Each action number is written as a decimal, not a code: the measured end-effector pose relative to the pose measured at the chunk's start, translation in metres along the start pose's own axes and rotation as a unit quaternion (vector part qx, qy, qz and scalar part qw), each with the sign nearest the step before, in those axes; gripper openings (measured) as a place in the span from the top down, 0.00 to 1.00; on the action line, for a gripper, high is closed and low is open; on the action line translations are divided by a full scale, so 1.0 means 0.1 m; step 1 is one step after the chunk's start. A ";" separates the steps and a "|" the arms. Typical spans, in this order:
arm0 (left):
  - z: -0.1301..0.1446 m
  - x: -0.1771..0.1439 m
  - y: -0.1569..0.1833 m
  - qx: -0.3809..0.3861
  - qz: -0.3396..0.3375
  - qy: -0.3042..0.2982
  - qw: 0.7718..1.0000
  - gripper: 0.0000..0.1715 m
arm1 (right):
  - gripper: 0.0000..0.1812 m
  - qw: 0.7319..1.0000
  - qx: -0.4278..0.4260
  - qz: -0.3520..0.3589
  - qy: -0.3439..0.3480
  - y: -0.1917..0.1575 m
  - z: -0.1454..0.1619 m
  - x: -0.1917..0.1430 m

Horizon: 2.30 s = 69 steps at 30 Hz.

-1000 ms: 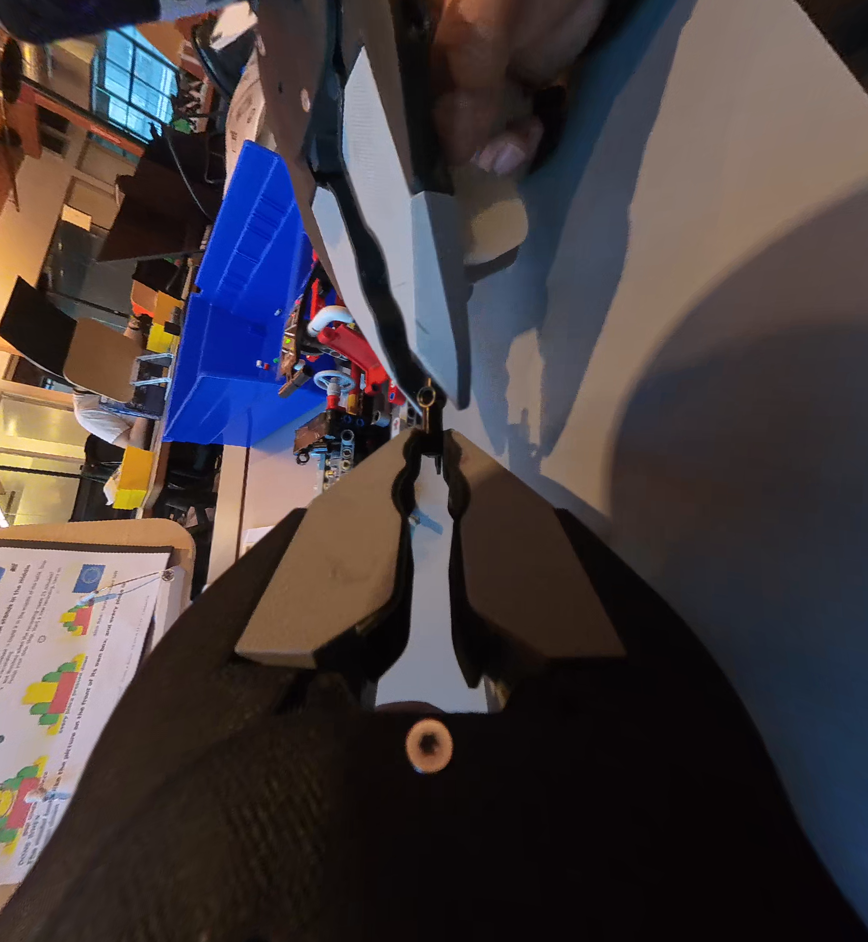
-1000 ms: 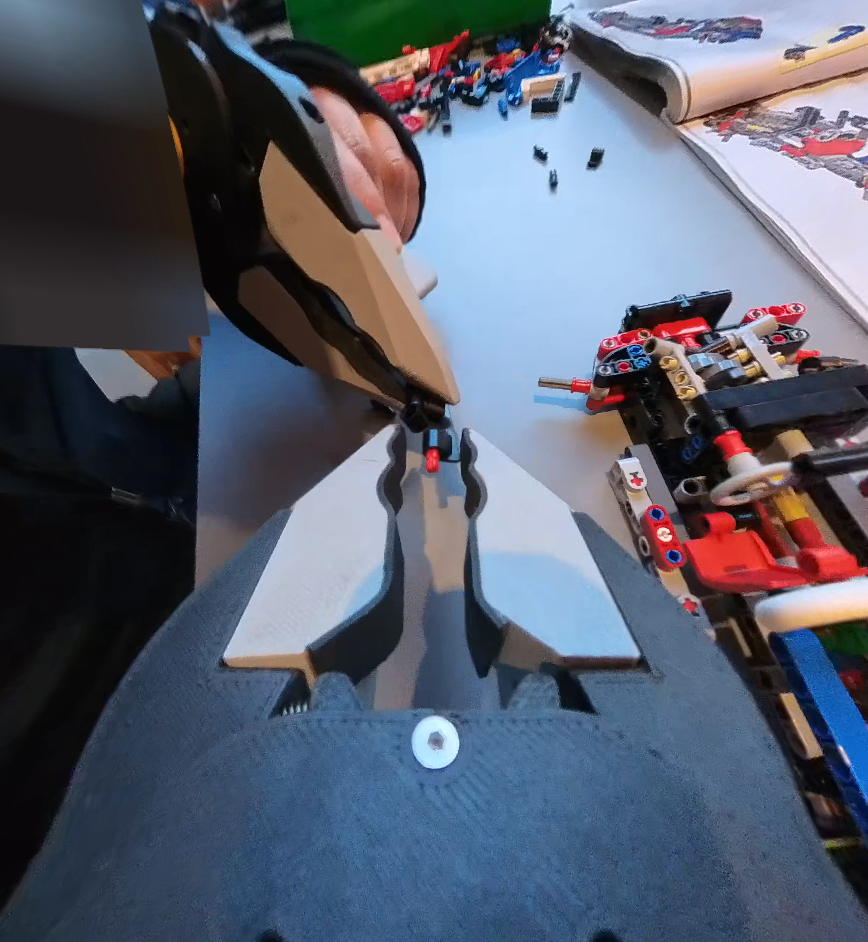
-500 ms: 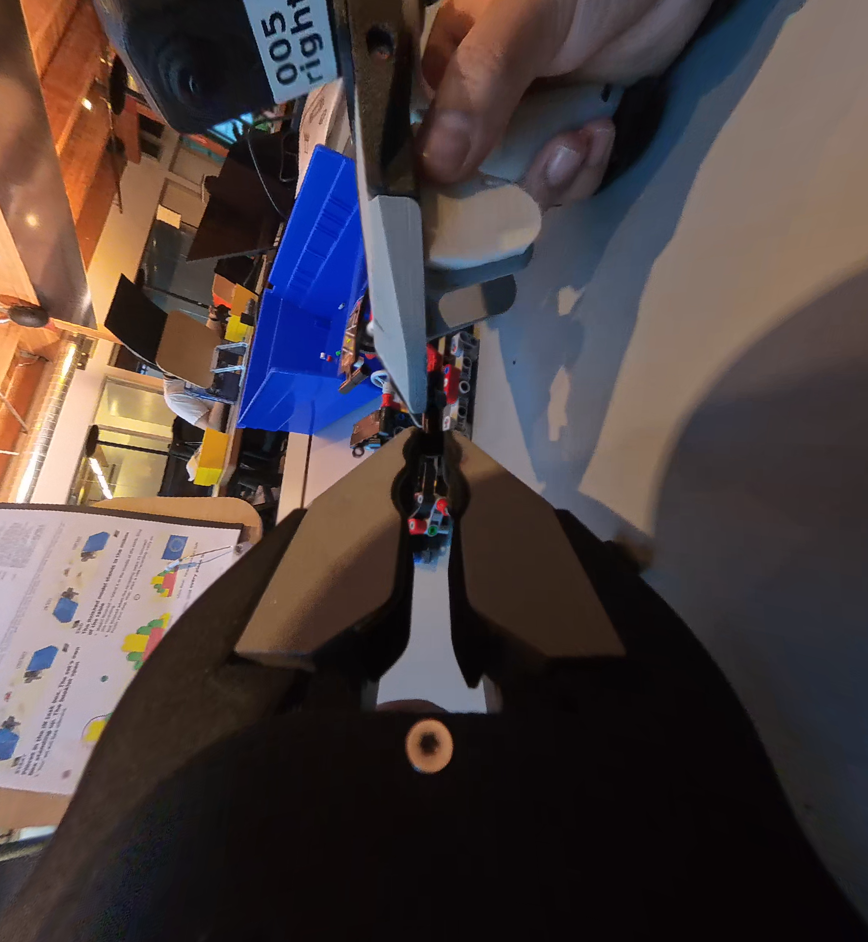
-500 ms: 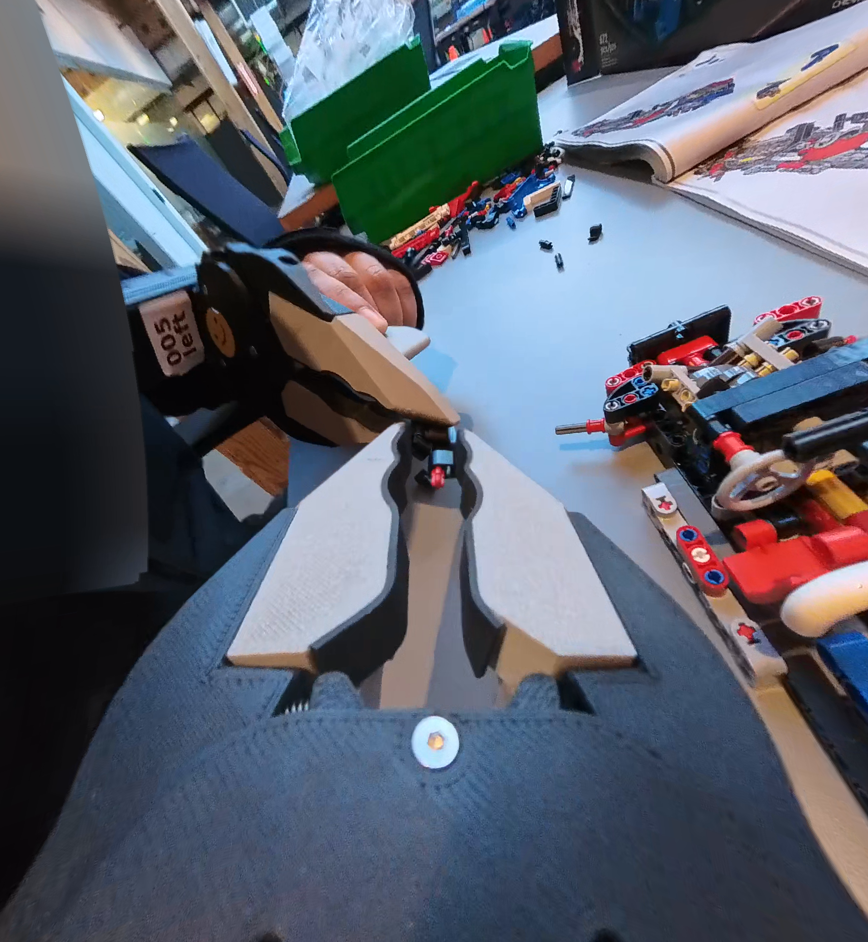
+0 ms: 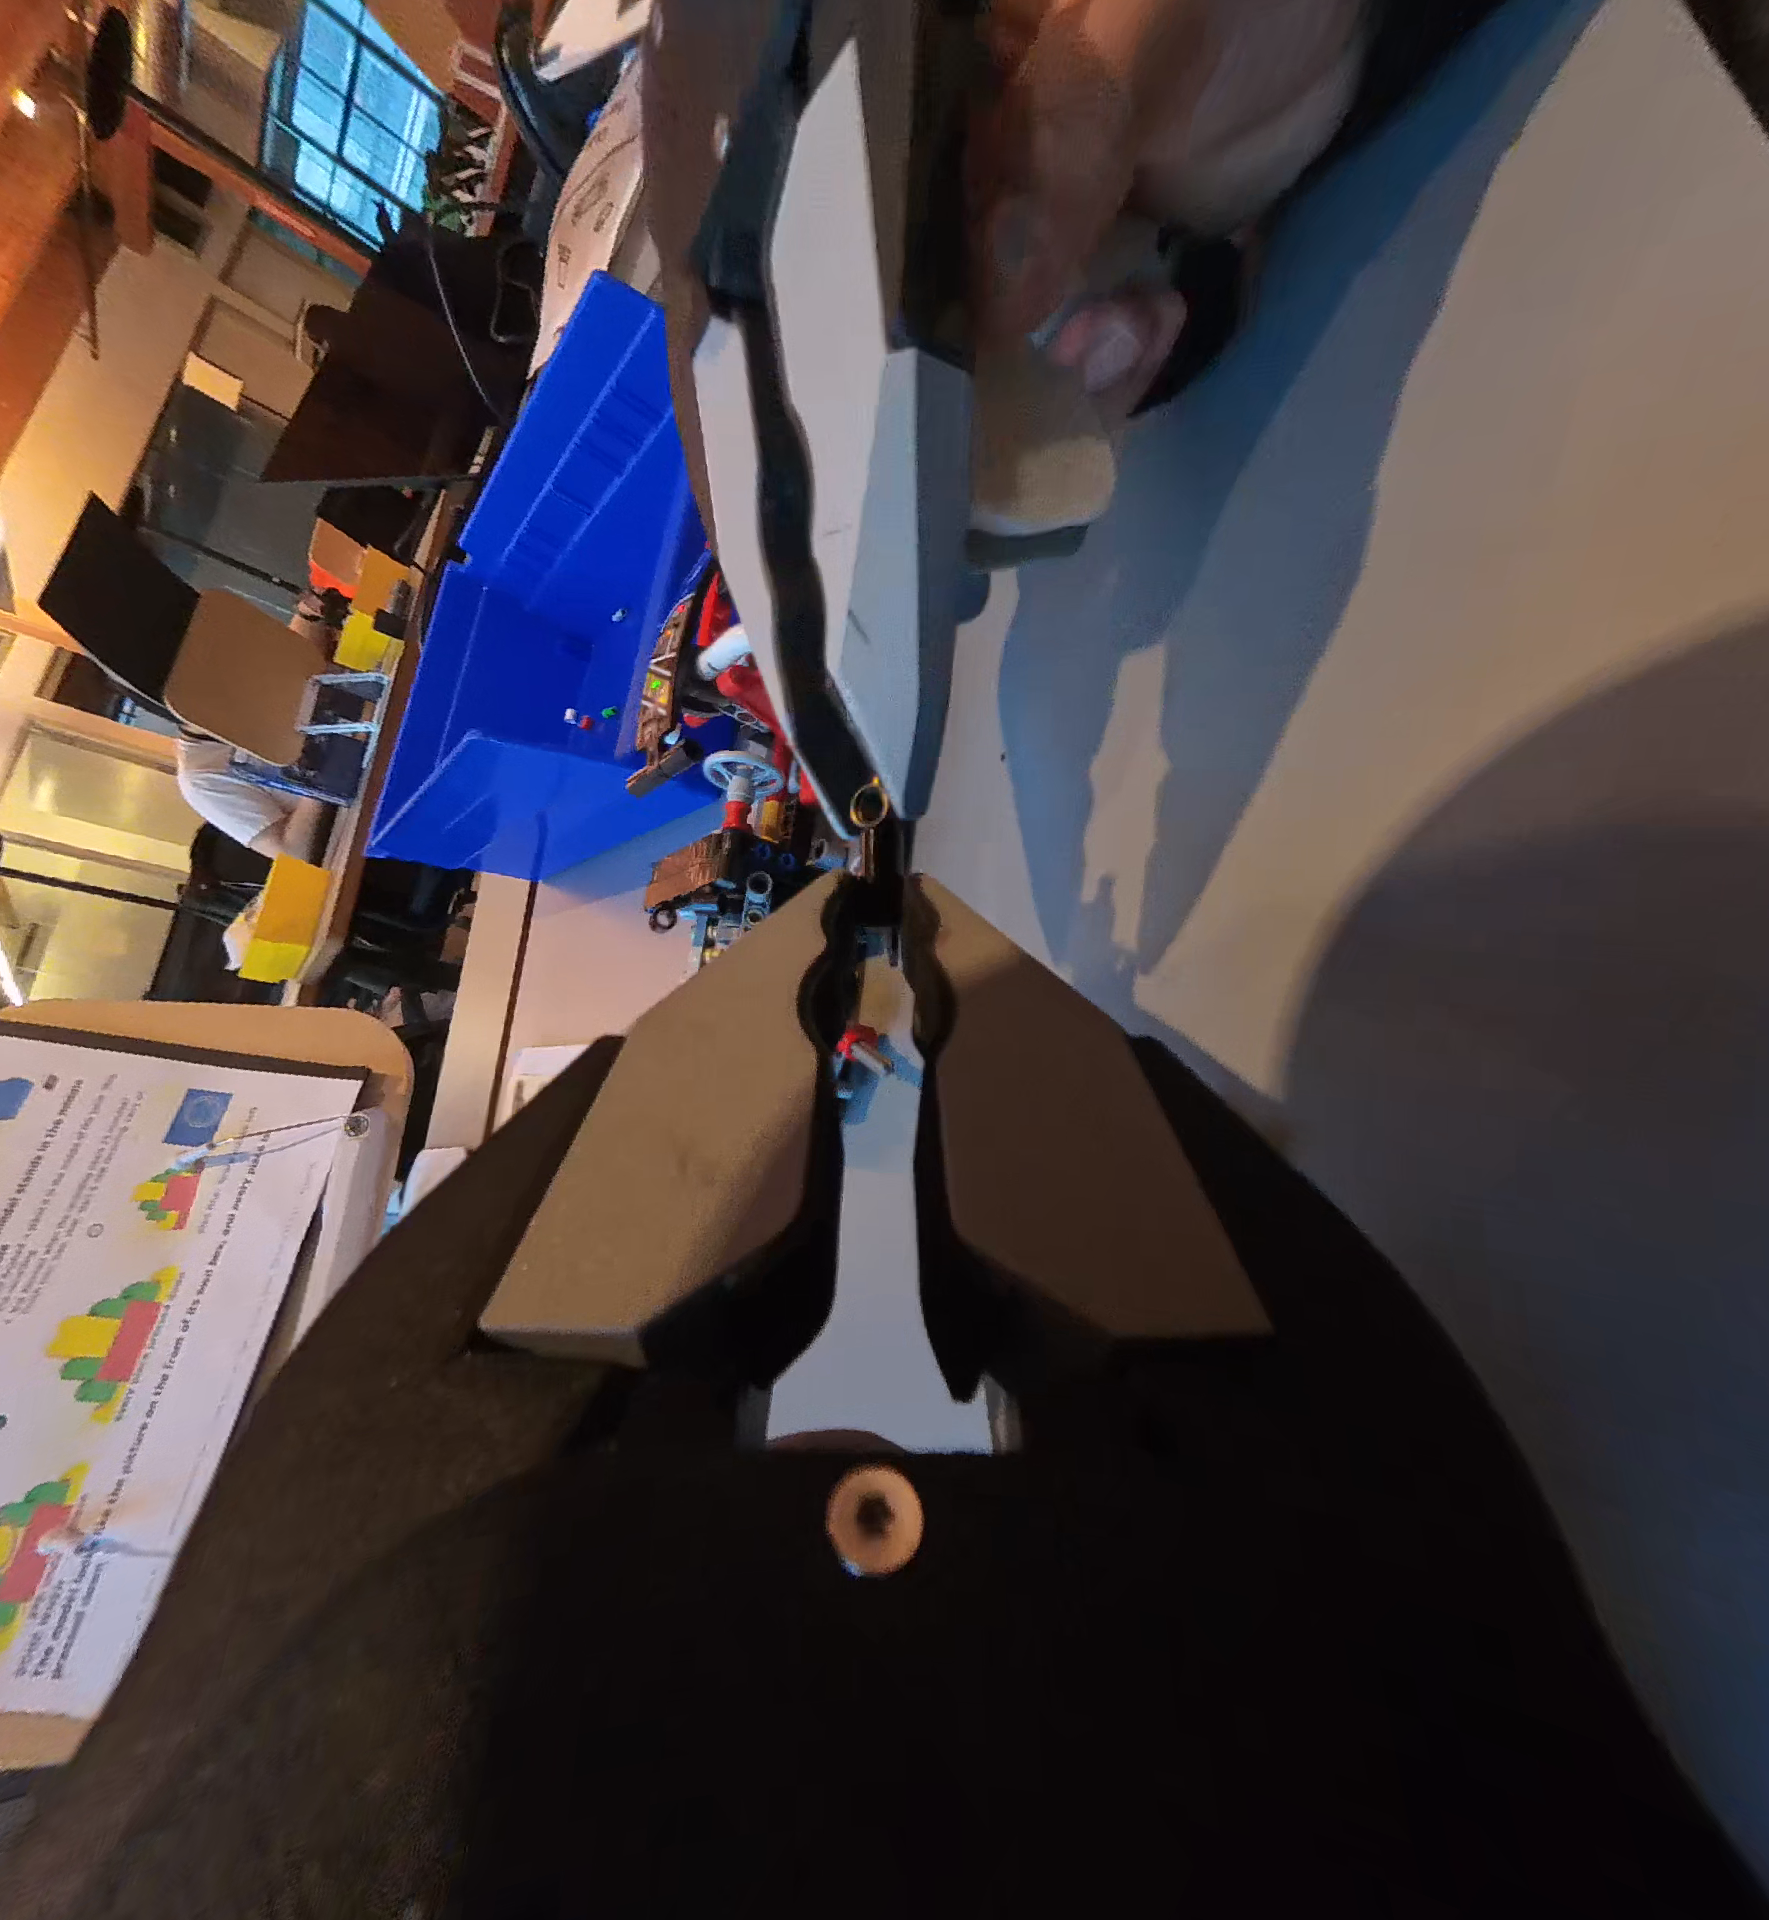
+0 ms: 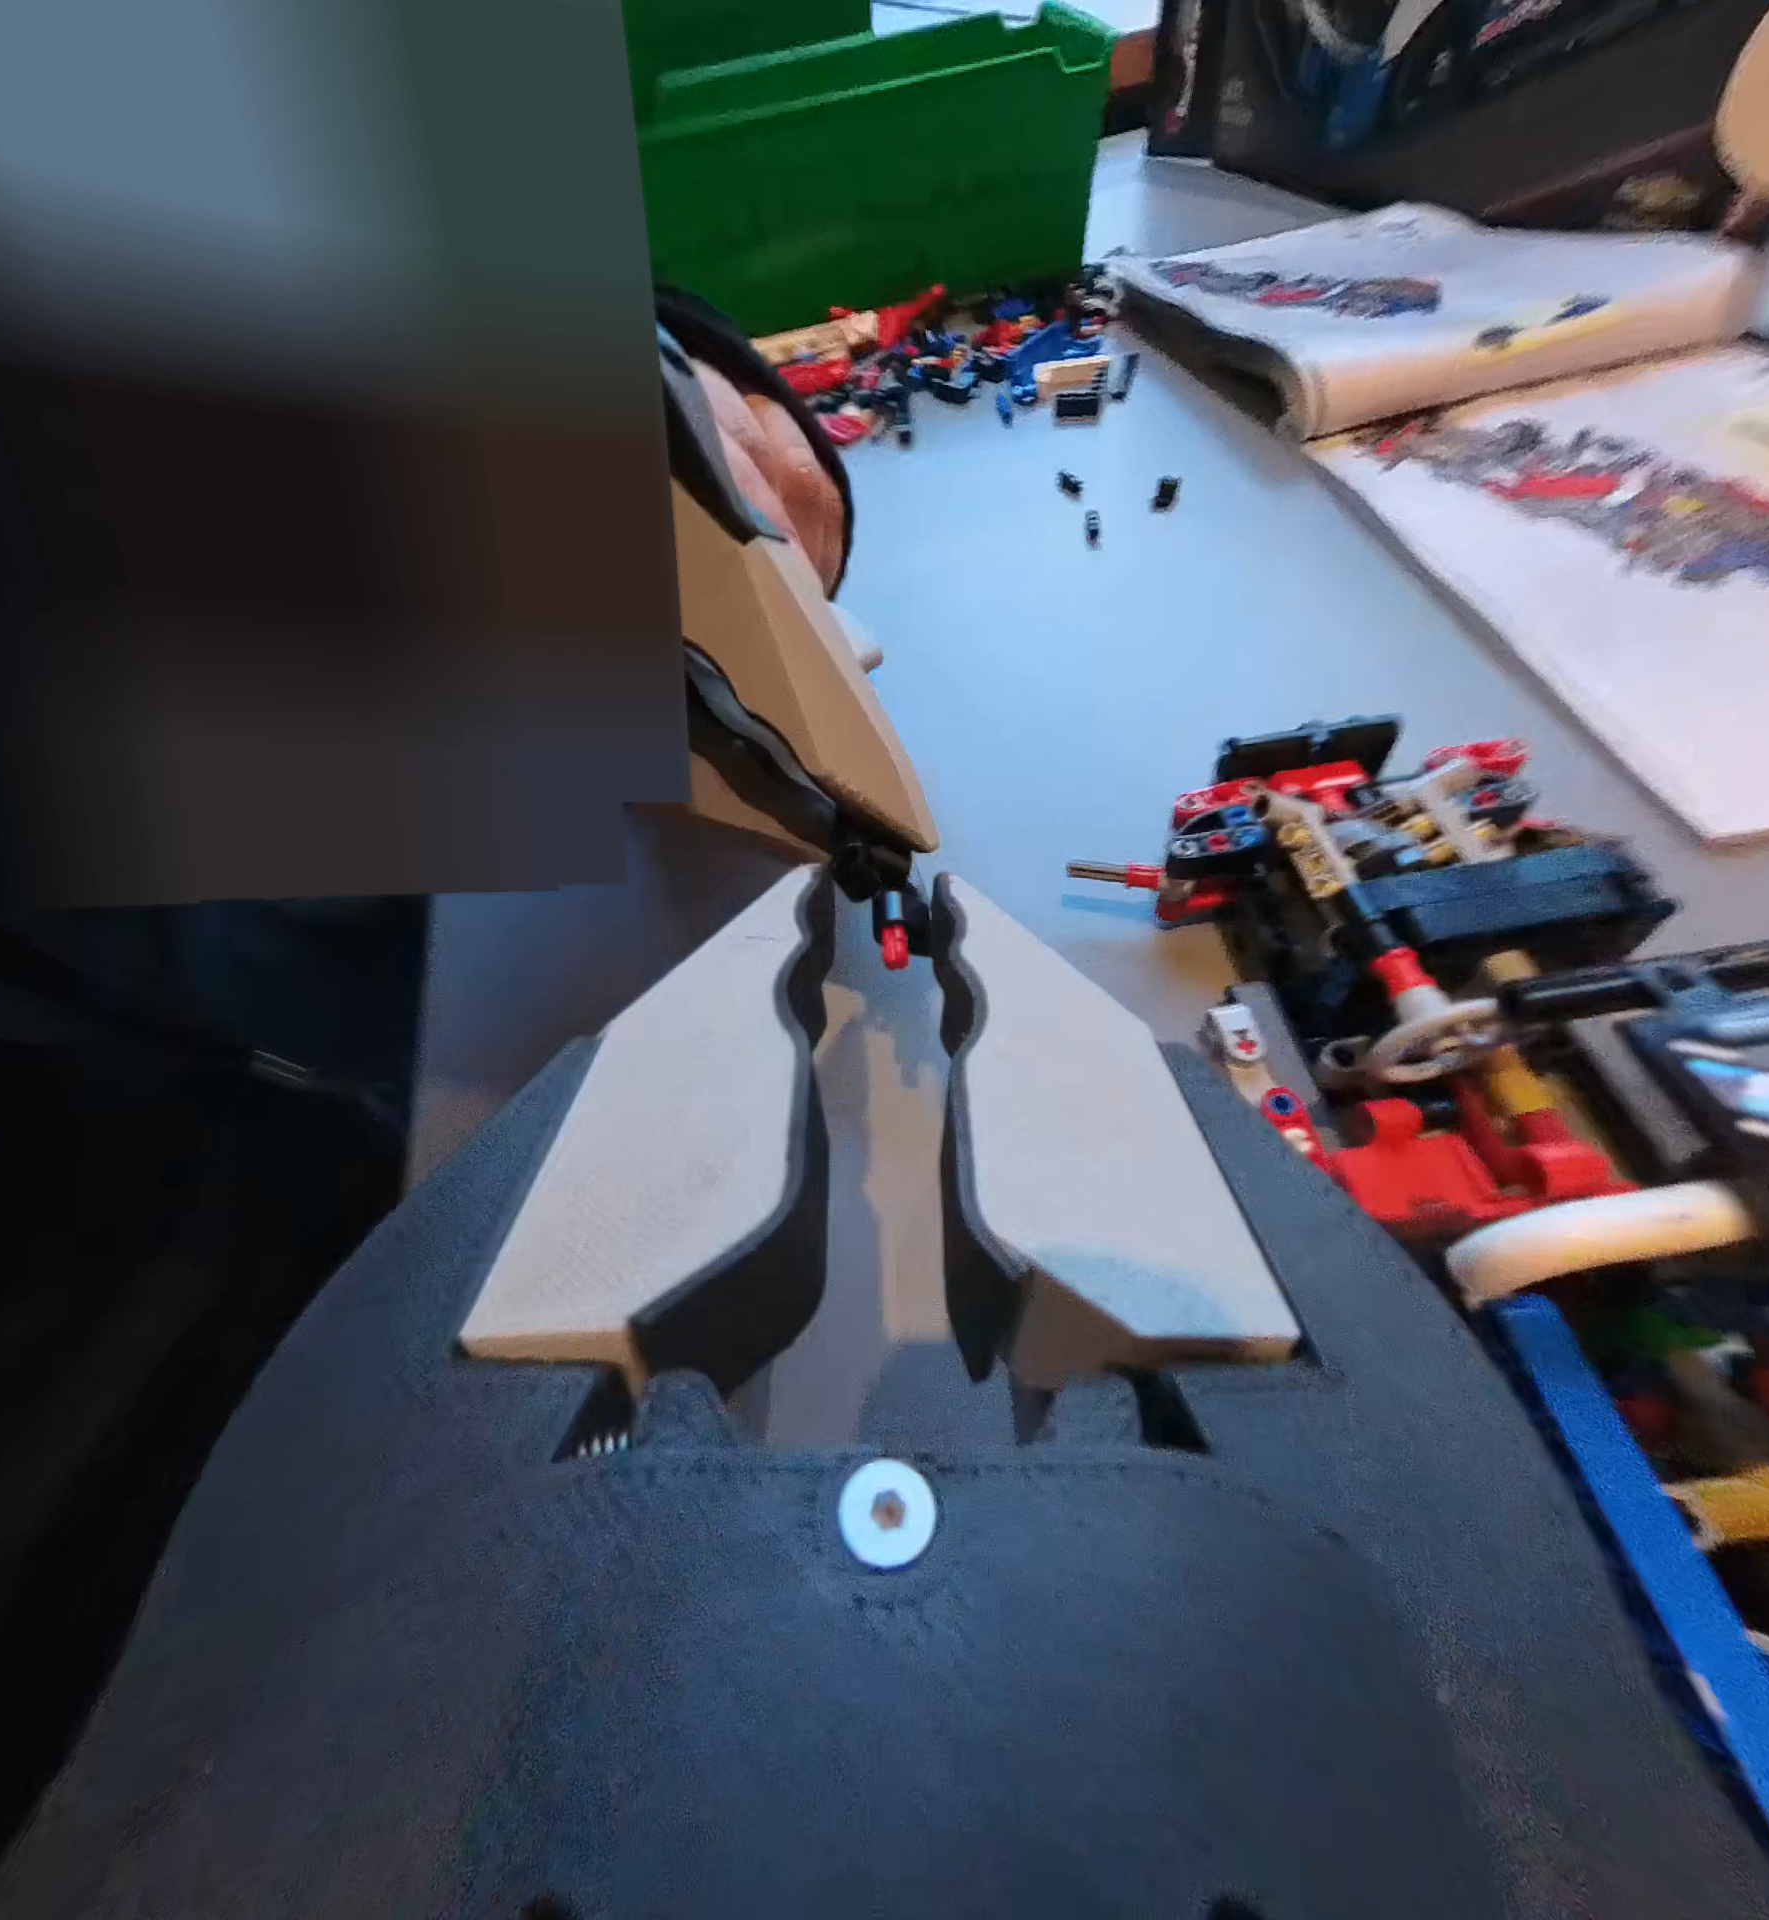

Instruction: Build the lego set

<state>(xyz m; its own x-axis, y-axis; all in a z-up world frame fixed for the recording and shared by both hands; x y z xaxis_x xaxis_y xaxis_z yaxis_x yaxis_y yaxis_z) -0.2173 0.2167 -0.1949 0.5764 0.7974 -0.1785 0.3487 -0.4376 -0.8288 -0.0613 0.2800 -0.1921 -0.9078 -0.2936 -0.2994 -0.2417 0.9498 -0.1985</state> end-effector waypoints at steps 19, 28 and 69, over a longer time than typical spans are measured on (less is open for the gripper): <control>-0.02 0.00 0.02 0.000 0.003 -0.001 1.000 0.98 | 0.93 1.000 0.016 -0.022 0.012 0.00 0.01 0.05; -0.03 -0.02 0.08 0.112 -0.065 -0.004 0.992 0.99 | 0.94 0.976 0.181 -0.083 0.090 0.14 0.04 0.05; 0.09 0.08 -0.12 -0.166 0.119 0.001 0.979 0.97 | 0.97 0.963 -0.238 0.080 -0.094 -0.20 -0.02 0.08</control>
<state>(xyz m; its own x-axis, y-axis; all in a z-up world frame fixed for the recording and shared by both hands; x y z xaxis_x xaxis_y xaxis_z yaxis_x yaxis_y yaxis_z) -0.2232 0.2316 -0.1913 0.6714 0.6562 -0.3444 0.4261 -0.7220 -0.5451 -0.0640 0.2590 -0.1884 -0.8797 -0.1107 -0.4624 -0.2733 0.9135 0.3013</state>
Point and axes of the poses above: each gripper's, where its closed fingertips meet, x out along the fingers, z out of its underside, y = z × x across the jaws, the point moved 10 cm from there along -x, back along the fingers, and after that the axes turned 15 degrees about -z, right-handed, at the moved point
